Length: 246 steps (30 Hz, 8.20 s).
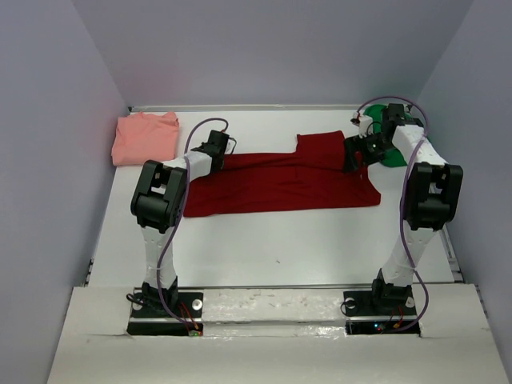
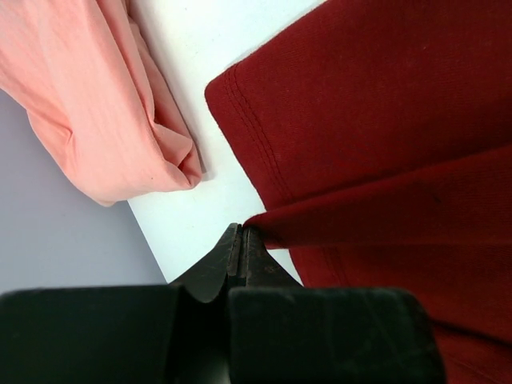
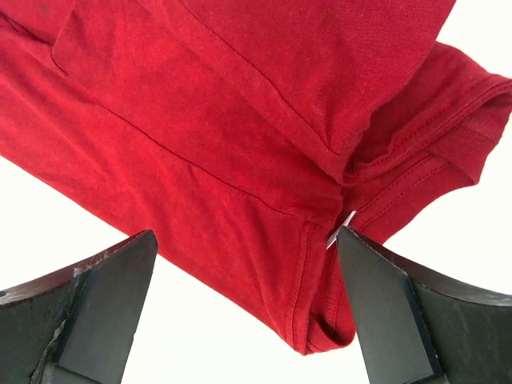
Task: Fold and stack the t-shirts
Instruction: Fold the other side of the tshirt into a rectangle
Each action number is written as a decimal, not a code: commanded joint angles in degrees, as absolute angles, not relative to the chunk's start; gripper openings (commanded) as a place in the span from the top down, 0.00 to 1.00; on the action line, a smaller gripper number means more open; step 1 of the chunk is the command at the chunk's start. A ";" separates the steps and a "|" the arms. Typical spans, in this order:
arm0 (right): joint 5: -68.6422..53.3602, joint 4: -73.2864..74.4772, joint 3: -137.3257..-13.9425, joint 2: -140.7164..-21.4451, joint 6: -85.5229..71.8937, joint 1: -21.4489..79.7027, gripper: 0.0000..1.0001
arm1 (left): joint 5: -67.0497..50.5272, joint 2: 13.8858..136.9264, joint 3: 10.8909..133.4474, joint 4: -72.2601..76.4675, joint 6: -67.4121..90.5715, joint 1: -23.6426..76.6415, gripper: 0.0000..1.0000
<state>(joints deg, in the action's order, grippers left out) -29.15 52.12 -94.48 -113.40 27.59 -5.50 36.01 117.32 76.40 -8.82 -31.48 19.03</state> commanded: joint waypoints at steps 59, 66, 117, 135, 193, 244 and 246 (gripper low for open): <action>-30.15 42.19 -141.60 -151.09 16.70 -4.92 0.62 | 34.80 114.79 74.97 -10.28 -30.76 18.81 1.00; -30.59 43.42 -139.57 -149.94 17.84 -4.92 0.59 | 34.72 114.26 74.80 -10.46 -30.76 18.81 1.00; -28.04 50.80 -125.95 -132.10 24.87 -1.15 1.00 | 33.75 111.71 73.39 -10.02 -30.23 18.98 1.00; -30.32 59.94 -118.04 -121.91 27.60 -1.14 1.00 | 33.58 111.01 73.39 -10.11 -30.32 18.98 1.00; -29.62 76.46 -100.46 -123.40 36.04 1.58 0.00 | 34.72 111.01 72.07 -9.14 -30.76 19.07 1.00; -40.24 71.98 -113.11 -121.72 32.25 2.11 0.47 | 3.95 84.12 72.17 -14.94 -25.49 0.62 0.01; -42.62 72.25 -113.99 -125.23 32.78 2.11 0.47 | 4.48 82.53 69.35 -15.29 -26.10 0.44 0.01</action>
<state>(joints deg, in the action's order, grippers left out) -35.88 71.94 -111.98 -119.70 32.38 1.28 11.97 85.65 71.59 -11.70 -27.18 -0.69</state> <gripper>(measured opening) 0.527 0.989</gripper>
